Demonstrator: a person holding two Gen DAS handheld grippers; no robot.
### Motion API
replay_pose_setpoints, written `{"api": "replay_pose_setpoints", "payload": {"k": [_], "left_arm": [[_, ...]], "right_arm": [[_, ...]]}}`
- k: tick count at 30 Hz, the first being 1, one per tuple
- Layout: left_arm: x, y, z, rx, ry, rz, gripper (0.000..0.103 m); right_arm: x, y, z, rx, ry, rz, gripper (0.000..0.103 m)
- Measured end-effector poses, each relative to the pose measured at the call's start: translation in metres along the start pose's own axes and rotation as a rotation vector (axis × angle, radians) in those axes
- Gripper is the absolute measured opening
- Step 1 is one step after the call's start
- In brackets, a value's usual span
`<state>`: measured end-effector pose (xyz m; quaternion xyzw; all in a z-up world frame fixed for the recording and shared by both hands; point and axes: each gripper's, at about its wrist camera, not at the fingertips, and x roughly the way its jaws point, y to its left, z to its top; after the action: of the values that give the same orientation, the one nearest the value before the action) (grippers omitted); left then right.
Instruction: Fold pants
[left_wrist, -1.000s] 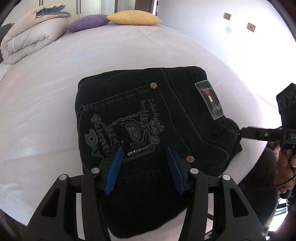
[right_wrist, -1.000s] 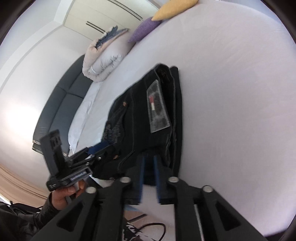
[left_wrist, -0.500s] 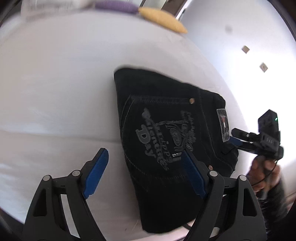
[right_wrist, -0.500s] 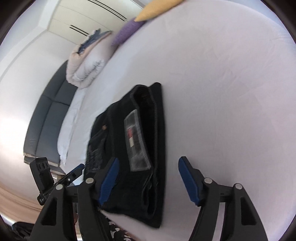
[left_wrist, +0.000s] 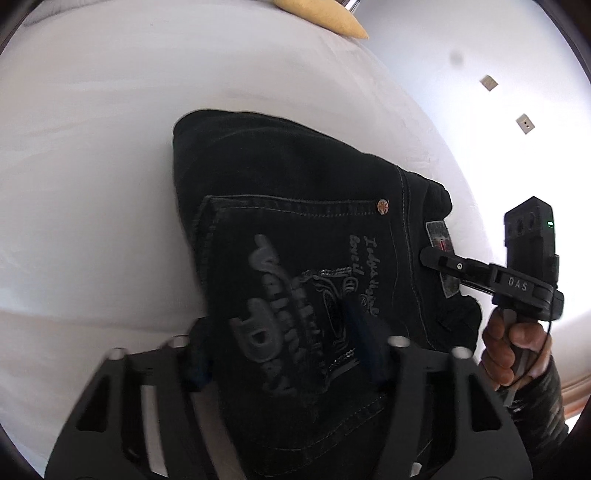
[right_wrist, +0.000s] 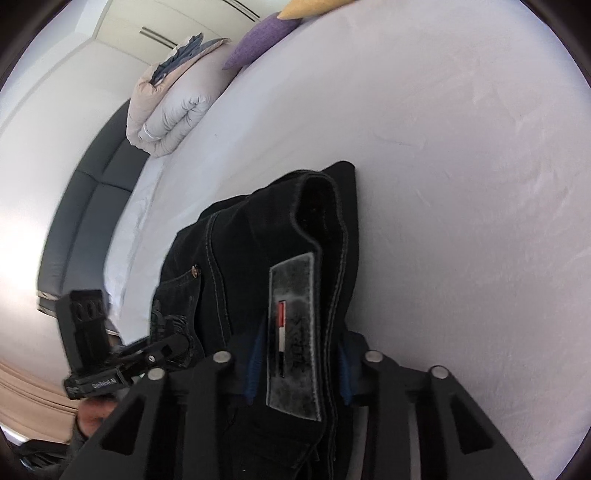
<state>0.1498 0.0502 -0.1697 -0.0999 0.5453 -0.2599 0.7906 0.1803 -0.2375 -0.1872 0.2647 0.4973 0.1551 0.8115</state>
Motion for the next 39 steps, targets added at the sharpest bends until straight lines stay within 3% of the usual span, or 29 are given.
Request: {"api": "replay_pose_setpoints", "payload": {"k": [3, 5, 13, 19, 23, 27, 31, 34, 39], "left_arm": [[-0.008, -0.008, 0.001, 0.007, -0.028, -0.012, 0.029], [-0.016, -0.017, 0.004, 0.019, -0.052, -0.004, 0.024], [-0.037, -0.039, 0.052, 0.101, -0.129, -0.004, 0.023], [-0.009, -0.043, 0.106, 0.145, -0.122, -0.003, 0.023], [0.024, -0.045, 0.124, 0.161, -0.1, 0.005, 0.023], [0.049, -0.032, 0.118, 0.149, -0.088, 0.017, 0.033], [0.054, -0.022, 0.112, 0.133, -0.1, 0.04, 0.053], [0.056, -0.023, 0.109, 0.15, -0.119, 0.07, 0.063], [0.039, -0.032, 0.094, 0.226, -0.185, 0.17, 0.065]], "right_arm": [[-0.008, 0.022, -0.003, -0.088, -0.04, -0.074, 0.024], [-0.018, 0.035, -0.002, -0.128, -0.07, -0.085, 0.02], [-0.051, 0.041, 0.037, -0.15, -0.152, -0.048, 0.019], [-0.047, 0.012, 0.085, -0.107, -0.168, -0.039, 0.019], [-0.038, -0.022, 0.107, -0.044, -0.156, -0.031, 0.019], [-0.021, -0.044, 0.108, -0.021, -0.124, -0.036, 0.021], [-0.01, -0.059, 0.101, 0.009, -0.126, -0.055, 0.037], [-0.008, -0.062, 0.096, 0.009, -0.154, -0.049, 0.04], [-0.018, -0.049, 0.084, -0.029, -0.172, -0.13, 0.054]]}}
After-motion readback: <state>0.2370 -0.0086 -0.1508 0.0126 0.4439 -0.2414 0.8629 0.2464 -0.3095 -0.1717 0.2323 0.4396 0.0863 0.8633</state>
